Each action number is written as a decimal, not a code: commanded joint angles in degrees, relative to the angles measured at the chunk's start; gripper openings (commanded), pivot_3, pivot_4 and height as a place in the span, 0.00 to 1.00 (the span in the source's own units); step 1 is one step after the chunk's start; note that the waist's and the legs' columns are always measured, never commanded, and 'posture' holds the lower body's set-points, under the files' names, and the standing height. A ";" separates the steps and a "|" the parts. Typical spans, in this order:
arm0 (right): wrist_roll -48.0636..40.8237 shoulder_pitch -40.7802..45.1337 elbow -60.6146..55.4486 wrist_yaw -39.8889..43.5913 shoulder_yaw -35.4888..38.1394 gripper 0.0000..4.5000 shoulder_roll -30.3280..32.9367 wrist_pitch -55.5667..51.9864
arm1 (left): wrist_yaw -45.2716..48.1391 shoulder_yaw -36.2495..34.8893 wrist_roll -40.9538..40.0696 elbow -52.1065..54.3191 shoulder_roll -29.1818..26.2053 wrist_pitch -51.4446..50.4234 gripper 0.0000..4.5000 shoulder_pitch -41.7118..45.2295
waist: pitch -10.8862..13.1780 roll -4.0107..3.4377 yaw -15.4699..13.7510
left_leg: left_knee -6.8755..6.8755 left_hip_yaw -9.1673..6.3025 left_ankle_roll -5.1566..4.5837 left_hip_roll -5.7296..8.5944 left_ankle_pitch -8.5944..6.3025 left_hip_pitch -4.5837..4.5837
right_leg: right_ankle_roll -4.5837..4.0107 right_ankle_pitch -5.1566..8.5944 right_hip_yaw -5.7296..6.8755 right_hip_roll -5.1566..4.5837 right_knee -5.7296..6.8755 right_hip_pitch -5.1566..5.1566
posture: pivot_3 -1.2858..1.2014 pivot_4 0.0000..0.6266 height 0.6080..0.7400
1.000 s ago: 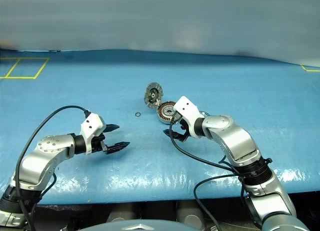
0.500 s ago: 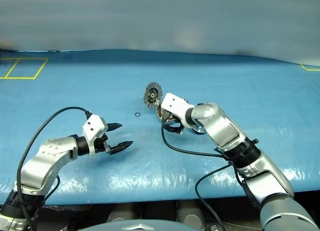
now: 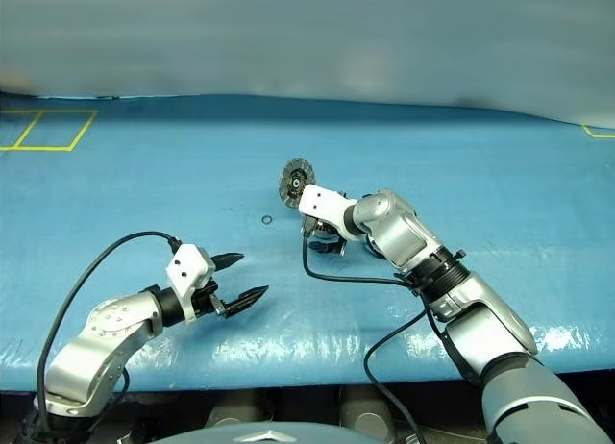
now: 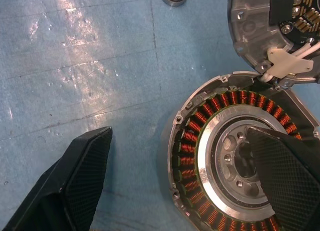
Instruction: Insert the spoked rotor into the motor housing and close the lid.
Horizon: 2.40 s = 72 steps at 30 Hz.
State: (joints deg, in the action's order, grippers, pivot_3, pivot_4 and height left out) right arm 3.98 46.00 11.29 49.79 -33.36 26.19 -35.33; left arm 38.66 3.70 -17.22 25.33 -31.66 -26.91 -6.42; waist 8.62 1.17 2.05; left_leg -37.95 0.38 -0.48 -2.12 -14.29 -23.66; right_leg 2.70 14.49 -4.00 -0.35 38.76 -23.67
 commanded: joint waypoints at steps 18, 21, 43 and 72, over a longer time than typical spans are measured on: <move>3.98 -0.64 3.30 3.67 0.22 1.00 -0.92 -0.32 | -0.07 1.87 0.86 0.60 0.75 1.60 1.00 1.63 | 0.00 -0.01 0.04 | -0.03 0.00 0.00 0.04 0.00 0.09 | 0.00 0.00 0.00 0.01 0.00 0.13 | 0.52 0.24 1.00; 4.98 -0.54 4.26 4.25 -0.50 0.82 -1.92 0.17 | -0.30 1.77 0.88 0.47 1.20 1.69 1.00 1.55 | -0.02 -0.01 0.04 | -0.05 0.00 0.00 0.04 0.00 0.14 | 0.00 0.00 0.00 0.01 0.01 0.17 | 0.52 0.24 1.00; -0.44 -14.24 -21.18 6.18 0.61 0.45 -3.02 -24.81 | -0.56 -0.23 0.47 1.81 0.91 2.31 1.00 -2.02 | -0.15 0.02 0.12 | 0.12 -0.09 0.02 -0.03 0.00 0.31 | -0.12 0.08 0.04 0.05 0.04 0.29 | 0.52 0.24 1.00; -5.42 -22.87 -33.27 -27.23 13.35 0.45 -30.18 -54.12 | -2.19 -0.32 -0.42 3.23 1.33 1.39 1.00 -4.42 | -0.46 0.33 2.07 | 0.60 -0.10 0.12 -0.47 0.02 1.09 | -0.49 0.60 0.08 0.31 0.02 0.72 | 0.52 0.24 1.00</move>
State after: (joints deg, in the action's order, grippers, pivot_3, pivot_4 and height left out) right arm 0.09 24.45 -25.13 23.74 -20.19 -3.17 -88.07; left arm 36.41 3.40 -16.99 25.55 -30.45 -25.84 -10.68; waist 8.16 1.50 4.12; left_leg -37.35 0.27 -0.33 -2.59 -14.25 -22.57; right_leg 2.05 15.21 -3.92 -0.05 38.78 -22.95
